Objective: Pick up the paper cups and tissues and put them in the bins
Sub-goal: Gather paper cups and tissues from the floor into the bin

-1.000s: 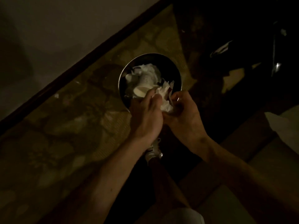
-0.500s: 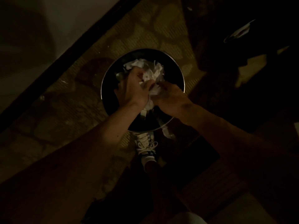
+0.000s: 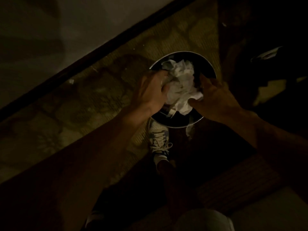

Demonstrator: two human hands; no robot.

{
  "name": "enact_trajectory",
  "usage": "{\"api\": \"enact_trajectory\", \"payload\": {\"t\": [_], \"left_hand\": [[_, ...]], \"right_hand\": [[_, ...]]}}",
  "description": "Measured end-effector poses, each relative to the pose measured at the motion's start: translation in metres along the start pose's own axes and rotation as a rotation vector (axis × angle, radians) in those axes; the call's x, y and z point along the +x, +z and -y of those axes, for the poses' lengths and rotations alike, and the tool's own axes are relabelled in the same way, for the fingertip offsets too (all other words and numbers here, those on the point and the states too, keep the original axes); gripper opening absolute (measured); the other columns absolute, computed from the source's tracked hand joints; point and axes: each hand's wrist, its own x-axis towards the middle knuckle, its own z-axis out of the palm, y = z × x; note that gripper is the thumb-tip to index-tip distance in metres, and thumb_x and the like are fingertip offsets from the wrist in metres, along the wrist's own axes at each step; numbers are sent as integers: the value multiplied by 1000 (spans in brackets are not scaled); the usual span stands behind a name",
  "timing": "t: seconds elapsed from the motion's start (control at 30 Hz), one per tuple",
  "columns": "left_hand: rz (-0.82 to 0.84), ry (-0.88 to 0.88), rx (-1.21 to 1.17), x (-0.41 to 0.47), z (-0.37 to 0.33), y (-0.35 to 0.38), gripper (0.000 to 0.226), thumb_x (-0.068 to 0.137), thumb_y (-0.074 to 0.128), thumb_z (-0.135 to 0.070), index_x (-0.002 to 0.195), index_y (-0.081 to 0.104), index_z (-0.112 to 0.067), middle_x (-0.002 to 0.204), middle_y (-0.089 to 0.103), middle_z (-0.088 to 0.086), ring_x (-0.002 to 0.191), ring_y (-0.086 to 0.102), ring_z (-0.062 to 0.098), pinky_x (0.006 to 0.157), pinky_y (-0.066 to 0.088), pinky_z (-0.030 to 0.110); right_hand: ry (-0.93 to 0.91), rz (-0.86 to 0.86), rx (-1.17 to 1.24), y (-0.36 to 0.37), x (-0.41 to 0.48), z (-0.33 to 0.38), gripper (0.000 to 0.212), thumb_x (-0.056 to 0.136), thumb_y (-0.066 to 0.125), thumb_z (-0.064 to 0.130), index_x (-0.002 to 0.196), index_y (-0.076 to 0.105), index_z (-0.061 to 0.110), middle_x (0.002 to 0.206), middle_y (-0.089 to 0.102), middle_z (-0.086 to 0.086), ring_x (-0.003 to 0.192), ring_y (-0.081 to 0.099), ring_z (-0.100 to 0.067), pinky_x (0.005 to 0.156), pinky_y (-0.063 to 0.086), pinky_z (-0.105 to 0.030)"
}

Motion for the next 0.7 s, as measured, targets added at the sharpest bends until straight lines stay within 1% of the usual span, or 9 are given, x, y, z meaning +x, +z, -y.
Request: {"api": "enact_trajectory", "payload": {"t": [0.07,0.1,0.17,0.23,0.33,0.43,0.57,0.63,0.7], "left_hand": [[-42,-8,-24,-18,3,-29,12,95,57,-30,97,65,-21,91,63,-5,95,58,16,72,46,29],[-65,-3,-21,-30,6,-46,17,94,58,-34,82,60,-22,77,58,-11,79,55,9,63,43,26],[-87,7,-6,-60,12,-83,36,93,60,-38,61,48,-26,59,46,-13,55,46,1,49,31,20],[-73,24,64,-102,23,-123,42,92,60,-39,56,42,-25,54,42,-10,50,43,2,47,27,21],[-31,76,185,-181,54,-181,30,90,55,-44,66,51,-26,61,45,-10,60,49,11,55,34,20],[-76,111,204,-274,104,-232,31,86,49,-52,76,58,-25,64,45,-13,60,48,11,54,35,21],[-227,-153,67,-395,184,-260,30,80,46,-62,68,52,-36,51,48,-10,49,50,5,43,30,15],[-359,-335,-55,-451,228,-258,32,76,46,-64,61,48,-36,47,48,-10,46,50,5,44,32,22],[-493,-479,-148,-502,273,-252,31,79,48,-61,60,48,-38,49,51,-14,50,53,4,47,33,22]], "right_hand": [[-61,-185,15,-6,-23,18,53,86,64,36,133,50,14,131,53,-14,121,48,-32,93,41,-38],[-87,-249,59,-7,-37,31,39,86,66,33,120,57,16,117,61,-9,107,57,-27,83,45,-35],[-162,-284,141,-6,-72,62,23,85,68,29,103,59,20,91,64,4,81,61,-14,65,46,-26],[-262,-258,192,0,-110,101,20,83,69,27,99,58,21,81,60,13,72,59,-6,58,45,-20],[-384,-148,248,23,-167,160,32,79,70,31,109,60,27,90,61,11,79,61,-4,62,51,-25],[-472,-40,262,70,-218,218,46,77,71,35,121,57,33,99,57,12,84,60,-5,70,53,-30],[-568,129,196,153,-275,303,49,73,63,53,120,52,44,100,54,25,88,58,2,67,50,-20],[-605,166,163,198,-300,342,49,76,68,48,122,57,34,101,57,20,88,59,0,68,45,-16],[-614,221,150,238,-322,380,43,79,72,40,119,59,33,102,60,17,91,59,-1,70,44,-14]]}}
